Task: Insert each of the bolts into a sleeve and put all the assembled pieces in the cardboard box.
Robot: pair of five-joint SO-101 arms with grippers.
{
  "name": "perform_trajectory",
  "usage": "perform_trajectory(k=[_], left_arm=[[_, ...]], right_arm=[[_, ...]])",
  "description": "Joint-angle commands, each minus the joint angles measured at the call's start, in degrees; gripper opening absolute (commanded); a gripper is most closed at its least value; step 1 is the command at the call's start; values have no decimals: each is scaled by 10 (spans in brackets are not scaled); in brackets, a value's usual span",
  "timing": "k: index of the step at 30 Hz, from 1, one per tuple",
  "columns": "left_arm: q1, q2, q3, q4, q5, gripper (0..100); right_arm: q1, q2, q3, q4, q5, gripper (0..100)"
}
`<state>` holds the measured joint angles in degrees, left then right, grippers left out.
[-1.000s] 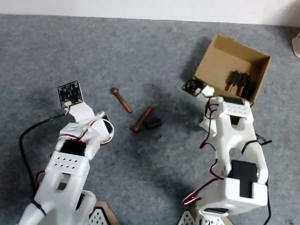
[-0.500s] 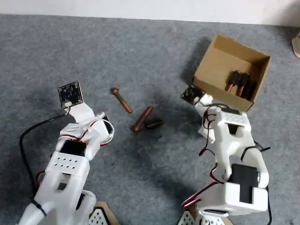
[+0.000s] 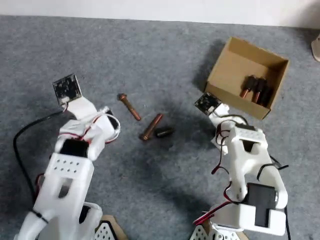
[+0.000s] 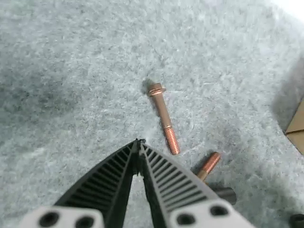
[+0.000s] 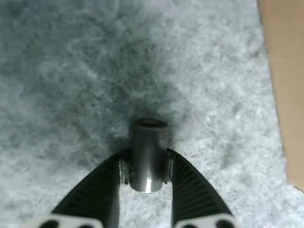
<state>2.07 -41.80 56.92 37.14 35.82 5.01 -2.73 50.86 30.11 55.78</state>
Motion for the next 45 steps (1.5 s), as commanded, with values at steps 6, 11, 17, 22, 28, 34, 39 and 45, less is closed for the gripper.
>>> perform_trajectory(k=[6, 11, 17, 22, 28, 34, 39, 45], left_arm=[[7, 225, -167, 33, 64, 8], [24, 289, -220, 32, 87, 8], [50, 332, -282, 33, 108, 168], [73, 389, -317, 33, 134, 236], [69, 476, -370, 33, 150, 191], [66, 510, -385, 31, 207, 192], [29, 516, -385, 30, 213, 192], [-2, 516, -385, 25, 209, 190]], right_arm=[[-78, -97, 153, -94, -39, 5], [-96, -153, 211, -109, -40, 5], [-102, -177, 232, -109, -41, 5], [-102, -180, 232, -109, -44, 5], [-102, -180, 232, -110, -44, 5], [-102, -180, 232, -110, -44, 5], [-102, -180, 232, -110, -44, 5], [-102, -180, 232, -110, -44, 5]])
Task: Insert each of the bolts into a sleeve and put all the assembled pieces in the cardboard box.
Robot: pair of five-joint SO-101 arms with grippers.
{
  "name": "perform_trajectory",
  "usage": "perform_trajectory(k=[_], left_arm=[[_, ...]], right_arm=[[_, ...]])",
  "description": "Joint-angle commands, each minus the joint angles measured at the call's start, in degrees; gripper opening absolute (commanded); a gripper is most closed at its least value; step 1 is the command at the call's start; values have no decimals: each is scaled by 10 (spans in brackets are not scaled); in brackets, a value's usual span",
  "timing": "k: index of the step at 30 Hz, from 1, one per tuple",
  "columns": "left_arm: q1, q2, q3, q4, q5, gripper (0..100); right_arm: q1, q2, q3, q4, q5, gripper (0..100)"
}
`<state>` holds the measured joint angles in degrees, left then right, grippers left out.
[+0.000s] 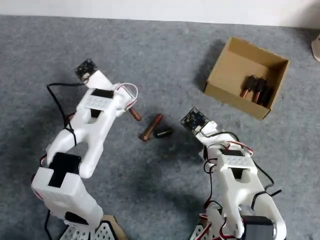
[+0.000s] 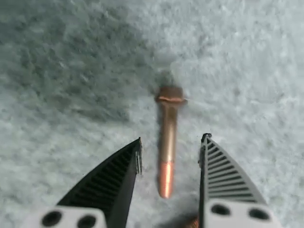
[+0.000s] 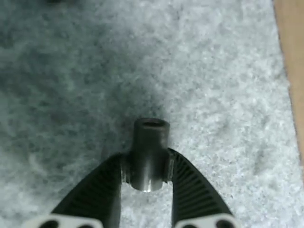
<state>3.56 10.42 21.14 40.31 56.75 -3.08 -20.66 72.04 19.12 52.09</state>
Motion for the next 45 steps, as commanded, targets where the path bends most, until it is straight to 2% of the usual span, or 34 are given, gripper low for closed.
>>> perform_trajectory(k=[1, 7, 13, 19, 21, 25, 29, 37, 40, 45], left_arm=[[-21, -6, -24, -17, 0, 189], [-22, 16, -26, -39, -29, 189], [-22, 90, -51, -44, -31, 189], [-22, 95, -63, -44, -31, 188], [-22, 95, -63, -46, -31, 159], [-26, 95, -63, -47, -31, 0], [-27, 99, -63, -47, -31, 41], [-23, 92, -63, -43, -33, 8], [-22, 67, -58, -43, -61, 5], [-22, -19, -57, 23, -72, 5]], right_arm=[[-22, 0, 20, 0, -7, 5], [-22, 0, 20, 0, -7, 5], [-22, 0, 20, 0, -7, 5], [-22, 0, 20, 0, -7, 5], [-22, 0, 20, 0, -7, 5], [-22, 0, 20, 0, -7, 5], [-22, 0, 20, 0, -7, 5], [-22, 0, 20, -7, -24, 5], [-21, 0, 21, -40, -35, 5], [-22, 0, 18, -39, -58, 5]])
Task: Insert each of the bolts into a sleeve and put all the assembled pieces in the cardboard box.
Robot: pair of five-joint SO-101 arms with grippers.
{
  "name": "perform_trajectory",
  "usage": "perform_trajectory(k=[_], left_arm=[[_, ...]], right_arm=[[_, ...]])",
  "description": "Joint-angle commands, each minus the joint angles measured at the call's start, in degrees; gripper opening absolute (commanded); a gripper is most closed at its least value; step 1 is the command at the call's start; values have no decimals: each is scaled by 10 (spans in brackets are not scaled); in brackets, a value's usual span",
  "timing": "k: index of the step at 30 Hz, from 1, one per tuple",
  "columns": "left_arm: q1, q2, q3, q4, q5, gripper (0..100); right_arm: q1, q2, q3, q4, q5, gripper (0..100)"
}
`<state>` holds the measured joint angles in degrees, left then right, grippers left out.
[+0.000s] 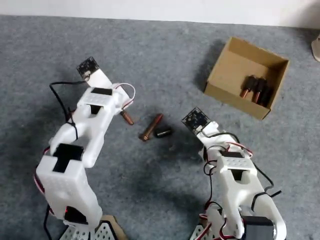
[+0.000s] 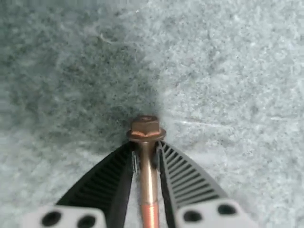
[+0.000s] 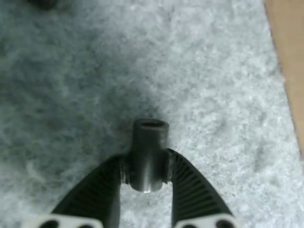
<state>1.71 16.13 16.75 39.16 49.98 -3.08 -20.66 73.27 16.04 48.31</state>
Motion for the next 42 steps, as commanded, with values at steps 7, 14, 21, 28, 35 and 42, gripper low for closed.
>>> perform_trajectory(k=[7, 14, 21, 28, 35, 42], left_arm=[[12, -159, -13, 70, -45, 5], [15, -188, -12, 72, -67, 5], [15, -266, 42, 70, -74, 5], [15, -345, 128, 27, -98, 5], [15, -395, 218, -30, -99, 5], [15, -421, 260, -63, -118, 5]], right_arm=[[-22, -1, 0, -8, -64, 5], [-21, -1, -68, -7, -123, 5], [-25, -1, -158, 58, -212, 5], [-30, -1, -286, 201, -286, 5], [-51, -62, -309, 230, -309, 5], [-75, -242, -258, 244, -309, 5]])
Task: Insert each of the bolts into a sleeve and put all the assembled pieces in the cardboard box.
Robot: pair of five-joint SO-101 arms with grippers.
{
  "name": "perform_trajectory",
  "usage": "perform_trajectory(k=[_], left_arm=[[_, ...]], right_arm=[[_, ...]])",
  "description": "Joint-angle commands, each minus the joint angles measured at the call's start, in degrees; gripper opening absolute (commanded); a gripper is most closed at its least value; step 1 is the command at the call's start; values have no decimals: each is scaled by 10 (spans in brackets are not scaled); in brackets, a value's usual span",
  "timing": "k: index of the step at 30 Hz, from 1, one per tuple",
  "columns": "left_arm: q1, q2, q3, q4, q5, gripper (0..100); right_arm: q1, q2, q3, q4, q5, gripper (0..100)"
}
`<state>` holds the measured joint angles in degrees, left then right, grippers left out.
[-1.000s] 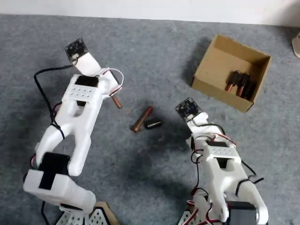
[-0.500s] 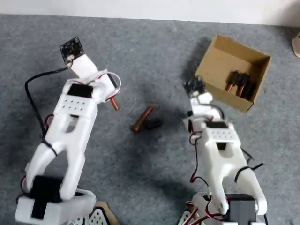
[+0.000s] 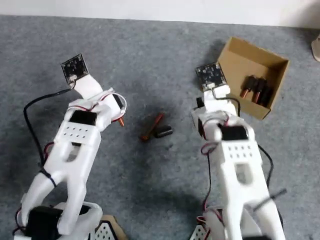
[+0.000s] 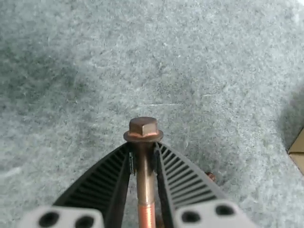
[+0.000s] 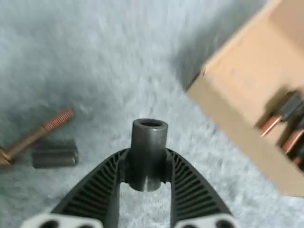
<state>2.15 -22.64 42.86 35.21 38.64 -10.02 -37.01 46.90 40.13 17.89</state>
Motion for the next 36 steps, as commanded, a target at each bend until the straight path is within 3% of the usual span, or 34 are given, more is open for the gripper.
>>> perform_trajectory(k=[1, 8, 17, 29, 36], left_arm=[[11, -35, 1, -30, -4, 5], [25, -37, 7, -67, -5, 5], [35, -37, 7, -190, -19, 5], [88, -38, 3, -202, -31, 5], [92, -104, 33, -265, -30, 5]], right_arm=[[-5, -98, 19, 2, -5, 5], [-4, -202, 141, -62, -1, 5], [-6, -335, 262, -121, -2, 5], [-65, -557, 436, -183, -1, 5], [-65, -668, 498, -182, -4, 5]])
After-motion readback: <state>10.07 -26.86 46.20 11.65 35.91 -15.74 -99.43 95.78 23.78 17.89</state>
